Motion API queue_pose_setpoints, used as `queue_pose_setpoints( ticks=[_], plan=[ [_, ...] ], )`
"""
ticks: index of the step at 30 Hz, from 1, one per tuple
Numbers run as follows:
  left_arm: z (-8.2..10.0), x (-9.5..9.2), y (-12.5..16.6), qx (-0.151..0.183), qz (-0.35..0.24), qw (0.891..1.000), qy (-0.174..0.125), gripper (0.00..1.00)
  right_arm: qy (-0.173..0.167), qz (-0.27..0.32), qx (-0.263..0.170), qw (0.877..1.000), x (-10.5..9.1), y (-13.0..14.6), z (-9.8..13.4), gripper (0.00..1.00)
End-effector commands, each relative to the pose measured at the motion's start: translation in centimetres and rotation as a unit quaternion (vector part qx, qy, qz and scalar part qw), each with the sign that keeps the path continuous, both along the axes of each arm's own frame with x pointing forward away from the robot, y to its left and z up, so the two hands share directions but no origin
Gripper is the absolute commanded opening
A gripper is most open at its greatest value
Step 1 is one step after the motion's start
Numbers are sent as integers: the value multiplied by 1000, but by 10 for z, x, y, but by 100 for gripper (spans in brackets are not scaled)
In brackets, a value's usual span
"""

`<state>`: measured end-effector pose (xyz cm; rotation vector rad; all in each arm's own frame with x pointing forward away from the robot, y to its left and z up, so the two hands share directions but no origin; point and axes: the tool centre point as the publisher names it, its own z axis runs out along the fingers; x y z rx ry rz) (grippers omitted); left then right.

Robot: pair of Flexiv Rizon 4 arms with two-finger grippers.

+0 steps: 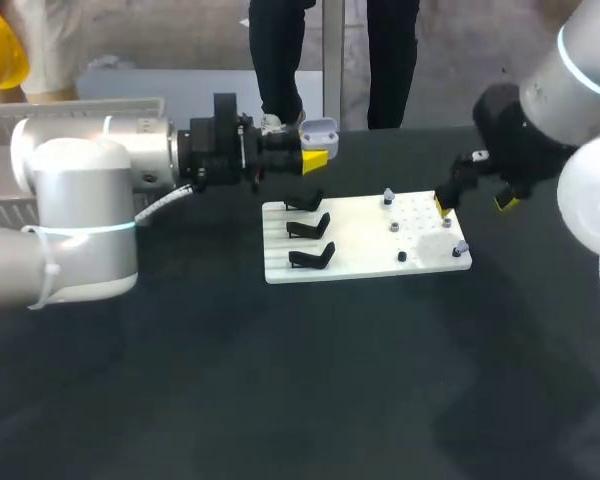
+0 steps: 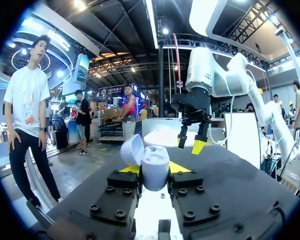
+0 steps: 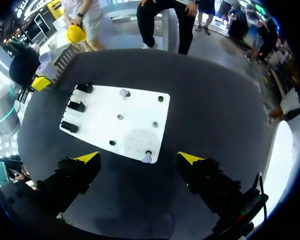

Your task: Pick up each earbud case from the left stands, insert the matching earbuds, close the lid, and place the case in the box.

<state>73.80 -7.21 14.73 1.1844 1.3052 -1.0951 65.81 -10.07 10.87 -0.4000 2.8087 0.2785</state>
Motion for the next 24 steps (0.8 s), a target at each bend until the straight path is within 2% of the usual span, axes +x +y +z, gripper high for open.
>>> queue_pose_setpoints(
  ticks=[1,7,18,24],
  plan=[
    [-1,-10,3,-10,19,1000,-4,0,-22,-40,-91,995,-8,-4,-7,100],
    [-2,-16,-1,-7,18,1000,-12,0,-11,-48,-104,993,-8,-10,-13,100],
    [-3,-14,-5,7,14,1000,-6,0,2,-46,-113,992,-8,-11,-24,100],
    [-3,-14,-5,7,14,1000,-6,0,22,-33,-139,990,-12,-5,-38,100]
  ],
)
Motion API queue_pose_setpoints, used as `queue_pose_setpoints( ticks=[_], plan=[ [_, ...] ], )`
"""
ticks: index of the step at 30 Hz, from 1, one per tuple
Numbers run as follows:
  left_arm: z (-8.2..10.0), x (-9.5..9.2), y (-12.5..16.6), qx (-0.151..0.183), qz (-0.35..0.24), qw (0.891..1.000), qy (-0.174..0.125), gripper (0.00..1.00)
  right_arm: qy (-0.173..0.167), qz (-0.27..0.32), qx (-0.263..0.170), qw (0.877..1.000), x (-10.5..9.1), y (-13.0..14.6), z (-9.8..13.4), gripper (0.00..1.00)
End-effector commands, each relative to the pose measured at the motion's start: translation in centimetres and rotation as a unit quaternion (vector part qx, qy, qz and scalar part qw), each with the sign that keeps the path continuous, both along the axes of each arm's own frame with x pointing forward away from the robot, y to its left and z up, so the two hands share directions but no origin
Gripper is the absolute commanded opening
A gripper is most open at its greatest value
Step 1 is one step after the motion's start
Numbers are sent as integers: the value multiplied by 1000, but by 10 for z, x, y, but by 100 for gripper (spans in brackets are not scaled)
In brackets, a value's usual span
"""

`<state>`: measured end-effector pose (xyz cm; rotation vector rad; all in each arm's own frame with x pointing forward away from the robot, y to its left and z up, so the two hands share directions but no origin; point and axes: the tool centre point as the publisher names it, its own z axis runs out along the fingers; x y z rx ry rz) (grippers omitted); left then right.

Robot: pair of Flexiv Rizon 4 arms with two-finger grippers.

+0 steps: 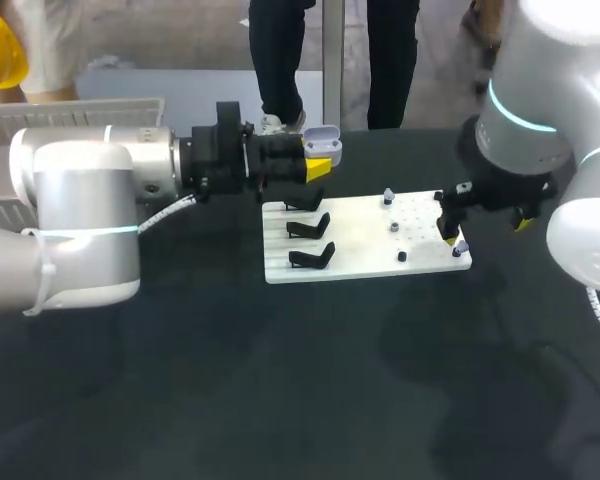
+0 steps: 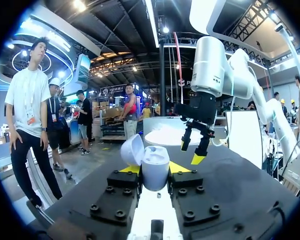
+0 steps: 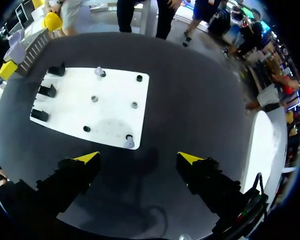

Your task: Pick up each earbud case from the left stands, insert the matching earbuds, close the lid, and place the case in the box.

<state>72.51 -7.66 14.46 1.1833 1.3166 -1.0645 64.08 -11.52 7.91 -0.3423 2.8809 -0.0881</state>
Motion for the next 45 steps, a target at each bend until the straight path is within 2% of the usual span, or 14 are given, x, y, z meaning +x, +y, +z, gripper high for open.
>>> queue_pose_setpoints(
  ticks=[1,7,8,10,11,15,19,25,34,36,37,45],
  plan=[
    [0,-1,0,-1,3,1000,-1,0,14,11,-20,1000,5,11,-10,100],
    [0,-1,0,-1,3,1000,-1,0,37,40,-18,998,0,15,-21,100],
    [0,-1,0,-1,3,1000,-1,0,39,41,-18,998,0,16,-24,89],
    [0,-1,0,-1,3,1000,-1,0,44,44,-17,998,0,17,-29,83],
    [0,-1,0,-1,3,1000,-1,0,45,45,-18,998,0,17,-31,68],
    [0,-1,0,-1,3,1000,-1,0,51,54,-18,997,4,19,-41,65],
    [0,-1,0,-1,3,1000,-1,0,49,54,-22,997,9,18,-43,54],
    [0,-1,0,-1,3,1000,-1,0,51,58,-22,997,16,16,-48,51],
    [0,-1,0,-1,3,1000,-1,0,57,66,-28,996,17,14,-49,48],
    [0,-1,0,-1,3,1000,-1,0,56,66,-27,996,16,13,-49,46],
    [0,-1,0,-1,3,1000,-1,0,55,64,-27,996,16,12,-49,42],
    [0,-1,0,-1,3,1000,-1,0,51,58,-25,997,14,8,-48,42]
  ],
)
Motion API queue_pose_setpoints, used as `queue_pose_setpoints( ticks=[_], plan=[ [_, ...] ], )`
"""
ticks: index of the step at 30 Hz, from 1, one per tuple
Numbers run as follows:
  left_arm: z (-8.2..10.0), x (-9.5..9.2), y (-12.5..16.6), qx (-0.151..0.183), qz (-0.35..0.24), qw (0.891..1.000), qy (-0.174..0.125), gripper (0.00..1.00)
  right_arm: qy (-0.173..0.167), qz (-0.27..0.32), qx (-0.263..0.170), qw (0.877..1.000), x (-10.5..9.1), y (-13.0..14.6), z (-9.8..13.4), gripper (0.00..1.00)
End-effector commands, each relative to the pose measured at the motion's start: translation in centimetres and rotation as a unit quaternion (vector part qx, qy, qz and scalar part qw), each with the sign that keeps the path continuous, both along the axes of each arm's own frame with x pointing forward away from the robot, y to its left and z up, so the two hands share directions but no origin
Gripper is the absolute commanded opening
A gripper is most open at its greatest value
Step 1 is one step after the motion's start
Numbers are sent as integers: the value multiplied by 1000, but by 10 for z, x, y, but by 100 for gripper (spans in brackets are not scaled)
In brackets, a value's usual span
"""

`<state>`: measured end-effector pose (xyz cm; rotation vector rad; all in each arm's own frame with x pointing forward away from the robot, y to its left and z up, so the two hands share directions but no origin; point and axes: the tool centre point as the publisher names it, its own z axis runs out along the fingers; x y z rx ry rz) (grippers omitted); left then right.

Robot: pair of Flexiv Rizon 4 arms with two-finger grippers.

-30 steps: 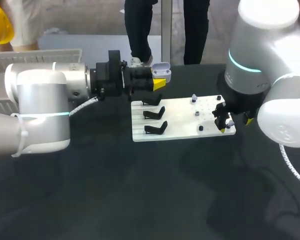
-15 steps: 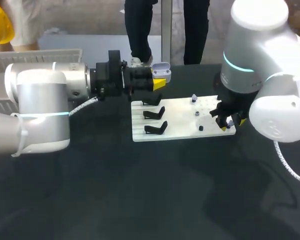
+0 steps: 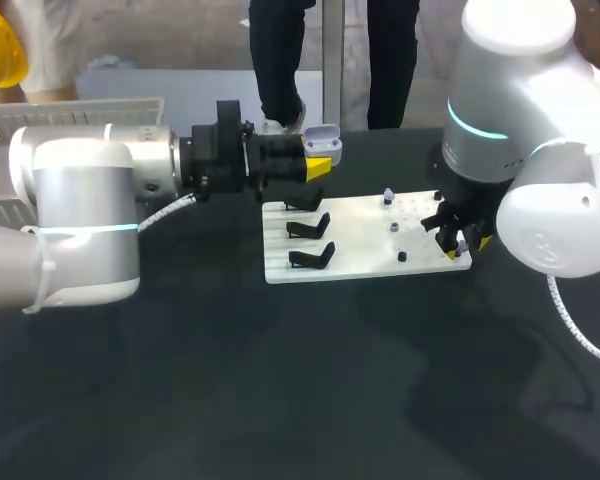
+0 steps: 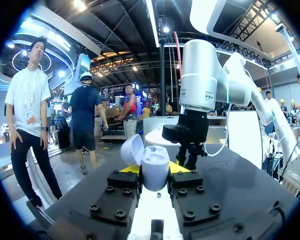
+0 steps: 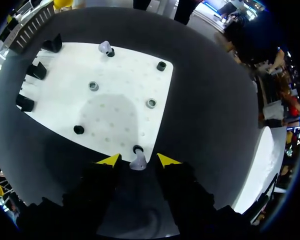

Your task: Pick up each earbud case from the left stands, insert the matching earbuds, close the lid, and place the case in the box.

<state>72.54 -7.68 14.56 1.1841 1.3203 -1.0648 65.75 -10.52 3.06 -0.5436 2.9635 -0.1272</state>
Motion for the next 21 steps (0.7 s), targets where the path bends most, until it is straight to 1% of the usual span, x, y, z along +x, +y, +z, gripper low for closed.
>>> queue_pose_setpoints(
  ticks=[1,9,13,17,21],
  plan=[
    [-1,-1,0,-2,3,1000,-2,0,-4,-1,1,1000,-3,-2,0,41],
    [-1,-1,0,-2,3,1000,-2,0,-6,-2,4,1000,-4,-2,-1,35],
    [-1,-1,0,-2,3,1000,-2,0,-6,-2,6,1000,-4,-2,-3,36],
    [-1,-1,0,-2,3,1000,-2,0,-5,-1,6,1000,-3,-2,-3,34],
    [-1,-1,0,-2,3,1000,-2,0,-5,-1,7,1000,-2,-2,-5,24]
  ],
)
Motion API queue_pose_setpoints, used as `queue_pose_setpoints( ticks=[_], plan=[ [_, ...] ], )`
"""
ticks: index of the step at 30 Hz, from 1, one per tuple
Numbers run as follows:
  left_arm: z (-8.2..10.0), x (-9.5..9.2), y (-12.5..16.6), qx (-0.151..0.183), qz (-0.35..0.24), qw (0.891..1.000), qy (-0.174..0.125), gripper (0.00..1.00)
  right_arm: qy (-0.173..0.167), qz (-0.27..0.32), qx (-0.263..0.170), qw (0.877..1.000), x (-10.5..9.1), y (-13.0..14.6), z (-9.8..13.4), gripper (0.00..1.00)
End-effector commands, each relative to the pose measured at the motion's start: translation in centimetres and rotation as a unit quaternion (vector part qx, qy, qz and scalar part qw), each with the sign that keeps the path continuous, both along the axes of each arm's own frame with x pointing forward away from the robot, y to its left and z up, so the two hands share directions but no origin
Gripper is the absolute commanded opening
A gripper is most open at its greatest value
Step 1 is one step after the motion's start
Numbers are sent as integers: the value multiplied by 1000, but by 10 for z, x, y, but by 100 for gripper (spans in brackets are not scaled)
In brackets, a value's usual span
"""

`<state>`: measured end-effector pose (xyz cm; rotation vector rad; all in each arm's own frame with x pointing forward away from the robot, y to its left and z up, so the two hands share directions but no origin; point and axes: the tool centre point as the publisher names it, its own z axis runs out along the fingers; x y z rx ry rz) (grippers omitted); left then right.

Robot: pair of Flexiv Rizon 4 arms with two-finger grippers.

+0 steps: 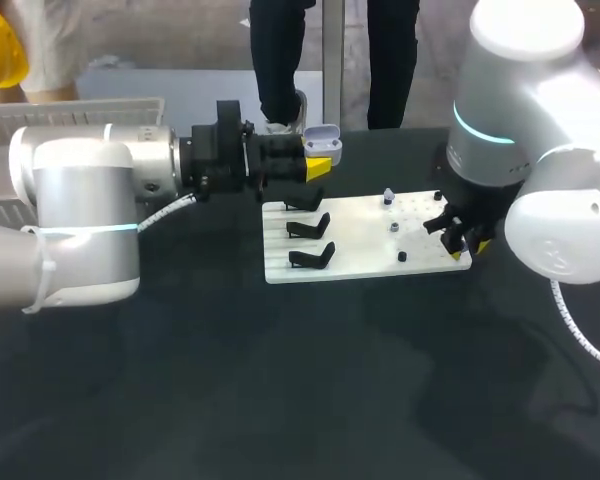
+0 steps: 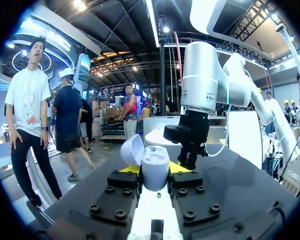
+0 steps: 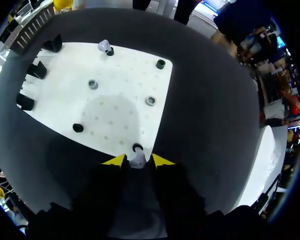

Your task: Pick up each earbud case from the left stands, insert the matching earbuds, close the lid, and place the case in the box.

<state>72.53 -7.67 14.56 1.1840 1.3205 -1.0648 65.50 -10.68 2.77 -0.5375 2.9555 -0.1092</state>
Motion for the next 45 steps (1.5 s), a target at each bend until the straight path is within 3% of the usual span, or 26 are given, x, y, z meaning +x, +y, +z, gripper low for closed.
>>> queue_pose_setpoints(
  ticks=[1,2,4,11,16,24,33,37,45],
  plan=[
    [-1,-1,0,-2,3,1000,-2,0,-1,0,1,1000,0,0,-2,24],
    [-1,-1,0,-2,3,1000,-2,0,-1,1,1,1000,1,0,-3,22],
    [-1,-1,0,-2,3,1000,-2,0,-1,1,1,1000,1,1,-3,0],
    [-1,-1,0,-2,3,1000,-2,0,-2,1,2,1000,2,2,-3,0],
    [-1,-1,0,-2,3,1000,-2,0,-5,-1,-3,1000,-3,4,11,0],
    [-1,-1,0,-2,3,1000,-2,0,5,-17,-20,1000,-14,15,73,0],
    [-1,-1,0,-2,3,1000,-2,0,-7,1,-4,1000,-22,38,142,0],
    [-1,-1,0,-2,3,1000,-2,0,-6,7,-8,1000,-25,46,159,0],
    [-1,-1,0,-2,3,1000,-2,0,-4,2,-18,1000,-25,49,162,0]
  ],
)
